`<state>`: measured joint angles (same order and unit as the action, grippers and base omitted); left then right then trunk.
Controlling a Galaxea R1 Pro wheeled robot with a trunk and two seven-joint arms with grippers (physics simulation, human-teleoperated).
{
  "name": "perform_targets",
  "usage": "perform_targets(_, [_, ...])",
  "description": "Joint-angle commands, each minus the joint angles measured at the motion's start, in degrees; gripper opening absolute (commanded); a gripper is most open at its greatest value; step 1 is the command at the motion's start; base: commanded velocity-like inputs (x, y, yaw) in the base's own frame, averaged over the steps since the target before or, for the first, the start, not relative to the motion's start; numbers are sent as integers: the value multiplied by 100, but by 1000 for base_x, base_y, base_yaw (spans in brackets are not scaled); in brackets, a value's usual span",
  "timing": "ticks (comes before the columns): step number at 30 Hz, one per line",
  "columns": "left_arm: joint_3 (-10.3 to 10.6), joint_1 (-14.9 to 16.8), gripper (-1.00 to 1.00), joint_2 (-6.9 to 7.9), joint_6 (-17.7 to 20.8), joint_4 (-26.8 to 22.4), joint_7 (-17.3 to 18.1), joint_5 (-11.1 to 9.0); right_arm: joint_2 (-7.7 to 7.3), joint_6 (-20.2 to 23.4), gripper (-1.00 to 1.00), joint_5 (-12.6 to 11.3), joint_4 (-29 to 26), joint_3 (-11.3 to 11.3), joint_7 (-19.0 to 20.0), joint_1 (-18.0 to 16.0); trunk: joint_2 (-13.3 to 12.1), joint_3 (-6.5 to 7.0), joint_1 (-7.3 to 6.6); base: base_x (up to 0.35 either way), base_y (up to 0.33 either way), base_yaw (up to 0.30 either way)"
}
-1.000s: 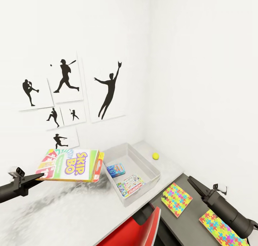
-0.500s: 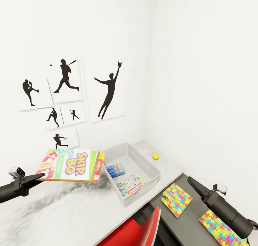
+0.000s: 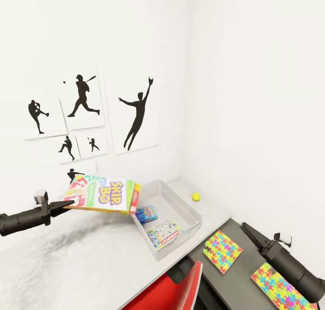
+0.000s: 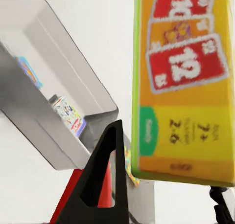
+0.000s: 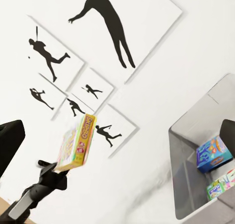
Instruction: Put all the toys in the child's room - the three board games (two on the bed and one on the table), the two jigsaw puzzles on the table, and the tennis ball on the table - inside the toy box on the table in the child's room.
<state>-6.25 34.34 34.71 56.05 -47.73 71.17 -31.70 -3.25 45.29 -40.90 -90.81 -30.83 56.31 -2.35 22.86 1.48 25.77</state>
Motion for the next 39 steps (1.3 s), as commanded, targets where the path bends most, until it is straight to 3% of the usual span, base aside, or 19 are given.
perform_targets(1, [3,107,-100,-43,76,-2,-107,-33,0,31,100,-15,1,-22,17,-2,5,-3,2,0,0,0])
perform_targets(5, [52,639,-100,-337,161,-6,-705,2,0,32,100,-15,1,-80,45,-2,5,-3,2,0,0,0])
perform_targets(8, [273,1044,-100,-614,248,20,-1131,187,0,32,100,-15,1,-98,74,-2,5,-3,2,0,0,0])
perform_targets(10, [400,1213,-100,-709,267,40,-1230,310,0,32,100,-13,1,-103,101,-2,5,-3,2,0,0,0])
perform_targets(11, [543,1390,-100,-812,280,86,-1296,466,0,32,100,-11,1,-113,139,-2,5,-3,2,0,0,0])
perform_targets(14, [717,1656,-100,-962,289,217,-1347,702,0,32,100,-10,1,-154,198,-2,5,-3,2,0,0,0])
perform_targets(16, [846,2094,-100,-1176,288,501,-1381,1031,0,32,100,-11,-4,-304,335,-1,5,-3,2,0,0,0])
perform_targets(20, [911,2435,-100,-1372,280,688,-1387,1550,-3,39,100,-9,-6,-455,470,0,5,-3,2,0,0,0])
perform_targets(25, [934,2627,-100,-1527,258,738,-1374,2023,-1,36,100,-6,-7,-502,512,0,5,-3,2,0,0,0])
perform_targets(30, [982,2688,-100,-1570,233,705,-1370,2124,0,35,100,-6,-7,-510,520,-2,5,-3,2,0,0,0])
perform_targets(33, [1260,2697,-100,-1573,218,674,-1358,2138,0,36,100,-6,-7,-511,521,-1,5,-3,2,0,0,0])
perform_targets(35, [1604,2703,-100,-1566,211,567,-1281,2140,0,35,100,-6,-7,-511,522,-1,5,-3,2,0,0,0])
perform_targets(36, [1858,2705,-100,-1556,209,441,-1159,2141,0,34,100,-6,-7,-511,522,-2,5,-3,2,0,0,0])
perform_targets(38, [2113,2707,-100,-1541,205,299,-980,2141,0,35,100,-6,-7,-511,521,-2,5,-3,2,0,0,0])
perform_targets(39, [2338,2708,-100,-1530,202,162,-765,2145,0,34,100,-6,-7,-511,521,0,5,-3,2,0,0,0])
